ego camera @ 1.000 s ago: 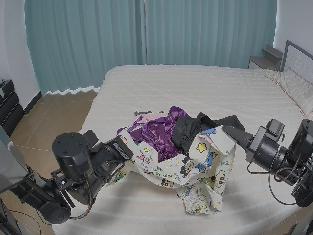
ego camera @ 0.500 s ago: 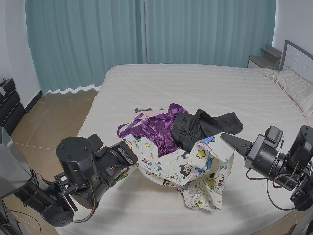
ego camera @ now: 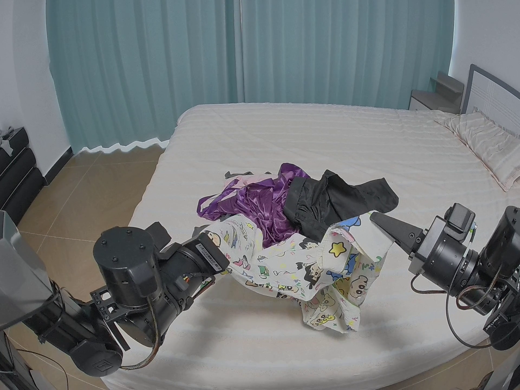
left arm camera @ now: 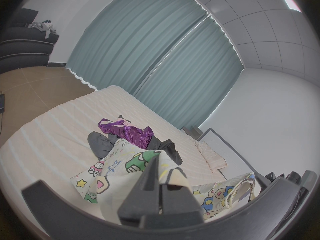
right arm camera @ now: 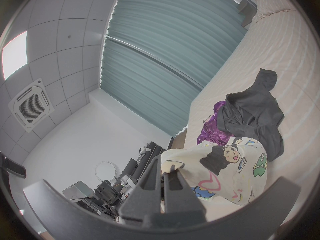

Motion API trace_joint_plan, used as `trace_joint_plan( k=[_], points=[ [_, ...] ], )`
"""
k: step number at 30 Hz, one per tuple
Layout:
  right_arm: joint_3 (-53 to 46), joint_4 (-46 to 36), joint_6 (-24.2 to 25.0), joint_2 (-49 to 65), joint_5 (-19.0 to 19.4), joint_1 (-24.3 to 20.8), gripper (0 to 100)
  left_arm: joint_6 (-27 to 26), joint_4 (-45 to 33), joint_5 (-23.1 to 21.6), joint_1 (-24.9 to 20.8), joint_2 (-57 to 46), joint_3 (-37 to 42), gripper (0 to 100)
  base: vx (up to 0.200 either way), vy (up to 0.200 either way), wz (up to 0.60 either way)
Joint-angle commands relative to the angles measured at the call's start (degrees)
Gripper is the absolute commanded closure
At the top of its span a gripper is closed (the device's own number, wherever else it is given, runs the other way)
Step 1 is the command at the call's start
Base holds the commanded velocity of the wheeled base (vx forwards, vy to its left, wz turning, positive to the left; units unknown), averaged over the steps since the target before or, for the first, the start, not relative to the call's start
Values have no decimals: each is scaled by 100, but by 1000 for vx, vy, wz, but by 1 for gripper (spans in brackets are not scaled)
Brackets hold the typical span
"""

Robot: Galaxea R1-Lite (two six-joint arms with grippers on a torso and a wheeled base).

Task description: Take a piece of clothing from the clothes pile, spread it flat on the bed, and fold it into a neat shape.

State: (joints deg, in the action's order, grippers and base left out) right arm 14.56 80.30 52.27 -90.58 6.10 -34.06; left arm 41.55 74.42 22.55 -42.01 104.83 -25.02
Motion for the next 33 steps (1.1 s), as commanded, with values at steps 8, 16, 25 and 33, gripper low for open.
trace_joint_plan(
  k=[8,16,25,33],
  points=[
    [-23,118,2,-30,-12,13,100,47,2,4,0,-15,-21,100,0,-200,0],
    [-5,118,2,-4,-21,66,100,47,11,-5,0,-68,-30,100,0,-200,0],
    [-5,153,2,22,-21,75,100,38,11,4,0,-94,-30,100,0,-200,0],
    [30,153,2,22,-117,101,100,38,11,12,0,-103,-39,100,0,-200,0]
  ],
)
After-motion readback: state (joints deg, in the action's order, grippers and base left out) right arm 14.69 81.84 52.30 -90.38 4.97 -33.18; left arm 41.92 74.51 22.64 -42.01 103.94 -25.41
